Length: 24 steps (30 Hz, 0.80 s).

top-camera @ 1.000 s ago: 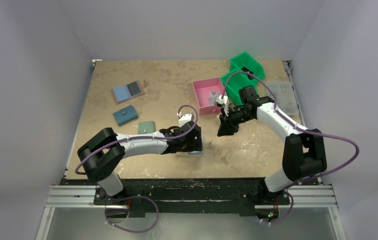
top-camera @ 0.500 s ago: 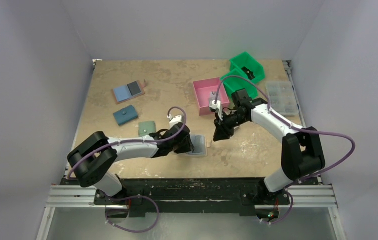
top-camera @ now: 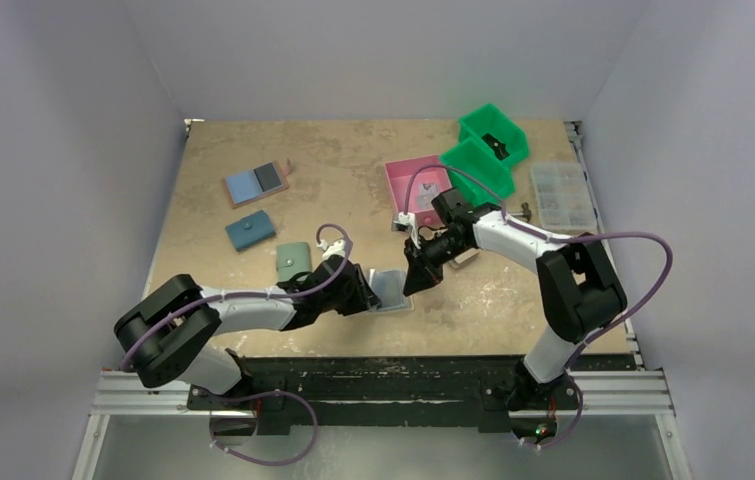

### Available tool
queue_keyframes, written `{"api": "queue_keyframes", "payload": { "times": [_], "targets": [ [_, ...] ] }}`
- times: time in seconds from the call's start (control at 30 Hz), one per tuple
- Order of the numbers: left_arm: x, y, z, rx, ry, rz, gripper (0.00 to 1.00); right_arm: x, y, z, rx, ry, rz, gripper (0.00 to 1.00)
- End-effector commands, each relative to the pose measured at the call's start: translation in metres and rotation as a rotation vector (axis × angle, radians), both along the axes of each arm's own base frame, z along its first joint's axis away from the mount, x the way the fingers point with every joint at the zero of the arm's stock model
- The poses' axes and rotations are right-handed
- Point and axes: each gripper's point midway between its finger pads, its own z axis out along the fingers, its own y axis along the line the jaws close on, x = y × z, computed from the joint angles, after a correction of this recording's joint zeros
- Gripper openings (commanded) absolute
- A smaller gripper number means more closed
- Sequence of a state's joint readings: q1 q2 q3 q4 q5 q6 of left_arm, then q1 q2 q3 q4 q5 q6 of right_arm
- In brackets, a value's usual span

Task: Take the credit cards out of the card holder
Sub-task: Remove the credit card from the card holder.

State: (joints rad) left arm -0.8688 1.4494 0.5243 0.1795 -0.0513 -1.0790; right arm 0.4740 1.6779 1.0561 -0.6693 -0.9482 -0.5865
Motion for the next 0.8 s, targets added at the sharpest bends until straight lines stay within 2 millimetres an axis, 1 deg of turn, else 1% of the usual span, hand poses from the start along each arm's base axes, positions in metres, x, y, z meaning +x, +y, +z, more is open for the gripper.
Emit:
{"api": "queue_keyframes", "payload": {
  "times": [0.0, 0.07, 0.2, 0.3, 0.47, 0.57, 0.77],
  "targets": [
    [0.006, -0.001, 0.012, -0.054, -0.037, 0.017, 0.24, 0.014, 0.015, 0.003, 0.022, 0.031, -0.078, 0.13],
    [0.005, 0.004, 0.011, -0.044, -0.038, 0.031, 0.24, 0.016, 0.016, 0.003, 0.021, 0.037, -0.1, 0.13],
    [0.003, 0.008, 0.018, -0.069, -0.054, 0.042, 0.24, 0.017, 0.018, 0.001, 0.027, 0.06, -0.123, 0.17],
    [0.002, 0.01, 0.022, -0.087, -0.066, 0.049, 0.24, 0.019, 0.019, -0.004, 0.015, 0.079, -0.149, 0.2],
    [0.0, 0.01, 0.023, -0.107, -0.076, 0.041, 0.24, 0.017, 0.021, -0.01, 0.013, 0.136, -0.179, 0.26],
    [0.001, 0.009, 0.024, -0.115, -0.085, 0.042, 0.24, 0.016, 0.023, -0.013, 0.013, 0.17, -0.2, 0.28],
    [0.0, 0.014, 0.021, -0.116, -0.089, 0.061, 0.25, 0.022, 0.021, -0.026, -0.039, 0.204, -0.28, 0.32]
  ]
}}
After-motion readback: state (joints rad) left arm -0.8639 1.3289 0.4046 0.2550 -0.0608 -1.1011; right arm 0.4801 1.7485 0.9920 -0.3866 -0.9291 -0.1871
